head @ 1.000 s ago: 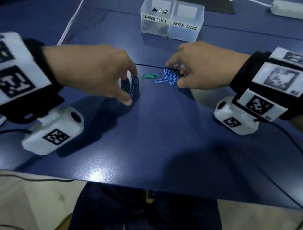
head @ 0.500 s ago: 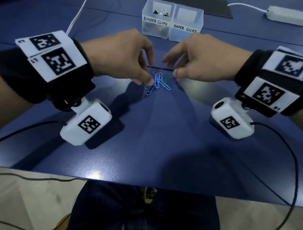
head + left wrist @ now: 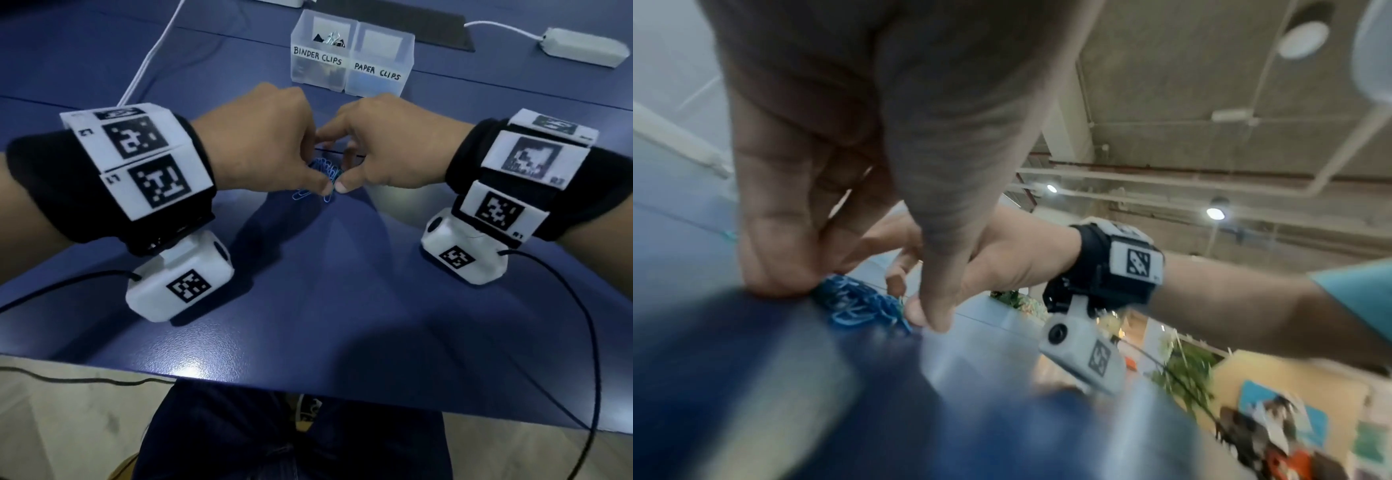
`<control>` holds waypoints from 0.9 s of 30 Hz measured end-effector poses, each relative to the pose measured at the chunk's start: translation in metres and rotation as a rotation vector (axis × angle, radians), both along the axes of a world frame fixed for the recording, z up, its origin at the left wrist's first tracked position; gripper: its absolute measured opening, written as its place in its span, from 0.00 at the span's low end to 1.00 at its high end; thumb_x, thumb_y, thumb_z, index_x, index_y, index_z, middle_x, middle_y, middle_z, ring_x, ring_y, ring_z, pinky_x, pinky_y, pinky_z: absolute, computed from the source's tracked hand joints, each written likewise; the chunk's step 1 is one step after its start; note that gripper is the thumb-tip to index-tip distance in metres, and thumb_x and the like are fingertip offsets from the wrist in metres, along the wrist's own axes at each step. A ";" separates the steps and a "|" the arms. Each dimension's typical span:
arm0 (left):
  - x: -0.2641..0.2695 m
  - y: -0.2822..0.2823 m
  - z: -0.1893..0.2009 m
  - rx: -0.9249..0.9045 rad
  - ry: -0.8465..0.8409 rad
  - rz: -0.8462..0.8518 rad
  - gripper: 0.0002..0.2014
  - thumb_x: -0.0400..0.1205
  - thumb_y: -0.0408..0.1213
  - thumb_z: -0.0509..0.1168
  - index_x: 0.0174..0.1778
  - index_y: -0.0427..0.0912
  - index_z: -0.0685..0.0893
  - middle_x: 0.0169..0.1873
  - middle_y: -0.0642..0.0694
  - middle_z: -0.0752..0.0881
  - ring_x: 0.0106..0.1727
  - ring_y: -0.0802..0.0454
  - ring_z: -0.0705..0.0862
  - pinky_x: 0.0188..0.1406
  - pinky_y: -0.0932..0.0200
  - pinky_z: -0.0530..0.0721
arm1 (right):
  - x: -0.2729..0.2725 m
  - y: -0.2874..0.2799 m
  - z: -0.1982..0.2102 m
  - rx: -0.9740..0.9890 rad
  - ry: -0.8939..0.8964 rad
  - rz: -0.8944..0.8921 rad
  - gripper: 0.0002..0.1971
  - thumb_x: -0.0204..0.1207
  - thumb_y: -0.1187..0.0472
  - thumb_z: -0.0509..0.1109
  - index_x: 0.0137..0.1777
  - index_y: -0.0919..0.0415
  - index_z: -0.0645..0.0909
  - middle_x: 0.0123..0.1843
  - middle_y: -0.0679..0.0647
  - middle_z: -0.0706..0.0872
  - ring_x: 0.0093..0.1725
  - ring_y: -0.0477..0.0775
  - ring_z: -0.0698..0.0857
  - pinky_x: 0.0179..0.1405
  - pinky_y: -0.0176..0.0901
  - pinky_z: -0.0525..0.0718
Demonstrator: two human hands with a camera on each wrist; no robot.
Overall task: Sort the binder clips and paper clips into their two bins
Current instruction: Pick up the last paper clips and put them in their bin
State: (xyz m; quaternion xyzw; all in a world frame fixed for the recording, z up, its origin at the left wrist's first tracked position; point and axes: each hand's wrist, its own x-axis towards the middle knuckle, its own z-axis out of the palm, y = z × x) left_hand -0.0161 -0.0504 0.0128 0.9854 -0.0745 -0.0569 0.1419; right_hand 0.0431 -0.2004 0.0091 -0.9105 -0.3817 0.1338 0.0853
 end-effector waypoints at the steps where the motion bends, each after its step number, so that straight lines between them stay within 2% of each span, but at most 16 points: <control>1: -0.002 0.000 -0.001 0.020 -0.004 -0.002 0.25 0.65 0.61 0.75 0.37 0.39 0.89 0.27 0.46 0.85 0.30 0.51 0.81 0.28 0.56 0.79 | 0.001 0.000 -0.001 -0.009 0.012 0.018 0.29 0.67 0.54 0.78 0.70 0.46 0.78 0.52 0.45 0.85 0.47 0.50 0.85 0.52 0.45 0.82; 4: -0.005 -0.004 -0.002 0.095 0.005 0.022 0.25 0.65 0.61 0.76 0.36 0.39 0.85 0.22 0.47 0.77 0.26 0.52 0.74 0.26 0.57 0.70 | 0.005 0.002 -0.004 -0.011 0.009 0.054 0.22 0.68 0.54 0.77 0.65 0.45 0.83 0.56 0.51 0.86 0.48 0.50 0.83 0.56 0.51 0.82; 6: -0.002 -0.006 -0.002 0.094 0.016 0.042 0.21 0.66 0.56 0.77 0.39 0.40 0.85 0.23 0.48 0.74 0.26 0.51 0.72 0.28 0.57 0.71 | 0.006 0.005 -0.005 0.015 0.004 0.045 0.17 0.68 0.53 0.77 0.58 0.46 0.87 0.51 0.52 0.87 0.46 0.50 0.83 0.54 0.52 0.83; 8: 0.001 -0.007 -0.002 0.072 0.024 0.046 0.20 0.65 0.52 0.79 0.44 0.40 0.88 0.25 0.47 0.76 0.29 0.45 0.77 0.31 0.55 0.75 | 0.006 0.007 -0.006 0.049 -0.021 0.057 0.12 0.67 0.55 0.77 0.51 0.48 0.89 0.42 0.53 0.88 0.42 0.53 0.83 0.49 0.52 0.84; 11: 0.004 -0.007 -0.003 0.034 0.017 0.028 0.16 0.65 0.47 0.80 0.44 0.43 0.91 0.33 0.43 0.85 0.37 0.39 0.83 0.37 0.51 0.83 | 0.005 0.008 -0.007 0.055 -0.074 0.100 0.07 0.68 0.56 0.76 0.46 0.52 0.90 0.37 0.55 0.87 0.40 0.57 0.83 0.46 0.54 0.83; 14: 0.003 -0.004 -0.004 -0.006 -0.001 0.028 0.09 0.66 0.41 0.80 0.40 0.43 0.93 0.33 0.42 0.89 0.36 0.43 0.83 0.36 0.55 0.80 | 0.004 0.007 -0.009 0.053 -0.106 0.139 0.07 0.69 0.55 0.75 0.45 0.54 0.89 0.36 0.55 0.85 0.38 0.55 0.82 0.44 0.54 0.83; 18: 0.002 0.001 -0.006 -0.115 -0.039 0.075 0.05 0.66 0.35 0.79 0.35 0.45 0.91 0.33 0.45 0.91 0.39 0.47 0.88 0.38 0.57 0.84 | 0.002 0.005 -0.012 0.001 -0.184 0.185 0.13 0.74 0.52 0.72 0.45 0.64 0.86 0.39 0.60 0.85 0.38 0.59 0.80 0.42 0.56 0.81; 22: 0.002 0.007 -0.003 -0.218 -0.035 0.111 0.12 0.63 0.42 0.81 0.36 0.43 0.86 0.33 0.49 0.90 0.35 0.52 0.87 0.32 0.65 0.79 | -0.002 0.002 -0.012 0.004 -0.221 0.197 0.14 0.77 0.54 0.69 0.42 0.67 0.84 0.36 0.65 0.85 0.35 0.64 0.78 0.39 0.54 0.77; 25: 0.001 0.015 0.003 -0.239 -0.062 0.117 0.11 0.66 0.44 0.79 0.39 0.45 0.87 0.36 0.52 0.90 0.37 0.54 0.88 0.33 0.68 0.78 | -0.002 -0.004 -0.011 0.037 -0.223 0.185 0.16 0.77 0.56 0.68 0.40 0.72 0.82 0.34 0.68 0.83 0.34 0.66 0.75 0.37 0.52 0.73; 27: -0.002 0.022 0.007 -0.246 -0.048 0.130 0.09 0.70 0.43 0.77 0.42 0.46 0.88 0.37 0.54 0.90 0.38 0.55 0.89 0.35 0.66 0.79 | -0.001 -0.009 -0.009 0.069 -0.186 0.156 0.15 0.77 0.57 0.68 0.40 0.71 0.82 0.31 0.65 0.84 0.32 0.61 0.74 0.37 0.48 0.73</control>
